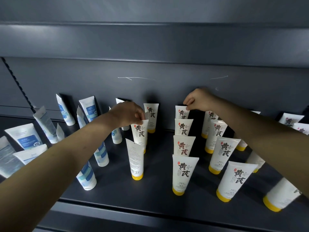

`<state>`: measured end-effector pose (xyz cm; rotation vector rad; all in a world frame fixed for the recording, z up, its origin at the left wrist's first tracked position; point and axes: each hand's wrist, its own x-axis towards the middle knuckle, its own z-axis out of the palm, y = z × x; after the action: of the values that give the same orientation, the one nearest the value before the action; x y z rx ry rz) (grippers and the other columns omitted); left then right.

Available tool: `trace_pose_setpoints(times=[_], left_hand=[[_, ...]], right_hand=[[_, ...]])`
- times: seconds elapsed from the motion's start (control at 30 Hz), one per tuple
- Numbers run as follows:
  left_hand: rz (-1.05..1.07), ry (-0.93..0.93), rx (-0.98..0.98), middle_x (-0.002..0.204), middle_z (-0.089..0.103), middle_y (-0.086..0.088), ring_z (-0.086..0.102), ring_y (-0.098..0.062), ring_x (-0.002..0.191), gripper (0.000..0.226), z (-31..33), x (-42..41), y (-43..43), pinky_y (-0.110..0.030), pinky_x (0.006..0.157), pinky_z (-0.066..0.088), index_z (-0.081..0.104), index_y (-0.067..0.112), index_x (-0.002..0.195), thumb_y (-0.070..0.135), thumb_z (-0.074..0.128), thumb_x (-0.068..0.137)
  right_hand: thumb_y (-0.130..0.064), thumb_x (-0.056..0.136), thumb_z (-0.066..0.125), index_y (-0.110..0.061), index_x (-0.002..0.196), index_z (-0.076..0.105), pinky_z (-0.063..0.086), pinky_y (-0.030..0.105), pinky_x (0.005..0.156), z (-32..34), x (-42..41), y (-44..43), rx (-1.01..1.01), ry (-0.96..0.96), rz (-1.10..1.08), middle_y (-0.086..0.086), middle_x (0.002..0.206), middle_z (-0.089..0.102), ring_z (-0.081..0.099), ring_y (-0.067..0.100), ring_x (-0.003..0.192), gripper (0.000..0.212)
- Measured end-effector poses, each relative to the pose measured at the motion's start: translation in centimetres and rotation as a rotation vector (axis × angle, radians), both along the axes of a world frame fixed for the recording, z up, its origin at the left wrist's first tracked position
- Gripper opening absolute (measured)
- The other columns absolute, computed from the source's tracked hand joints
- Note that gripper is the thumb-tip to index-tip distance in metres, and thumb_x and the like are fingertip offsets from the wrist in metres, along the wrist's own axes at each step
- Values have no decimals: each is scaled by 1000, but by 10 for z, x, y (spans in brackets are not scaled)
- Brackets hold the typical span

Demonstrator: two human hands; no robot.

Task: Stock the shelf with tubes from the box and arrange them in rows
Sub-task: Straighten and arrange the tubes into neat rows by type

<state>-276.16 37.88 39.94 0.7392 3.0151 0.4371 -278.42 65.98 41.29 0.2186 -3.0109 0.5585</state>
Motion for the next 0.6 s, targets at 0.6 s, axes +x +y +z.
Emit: trace_pose_setpoints(times=[0.6], left_hand=[[55,51,237,92,65,7,61,-6,83,16,11,23,-3,-17,86,43,71,14,98,9,69,83]], right_hand=[[-2,78,72,-1,108,67,49,35,97,15,33,-12,-172,36,212,17,106,70,67,24,99,31]])
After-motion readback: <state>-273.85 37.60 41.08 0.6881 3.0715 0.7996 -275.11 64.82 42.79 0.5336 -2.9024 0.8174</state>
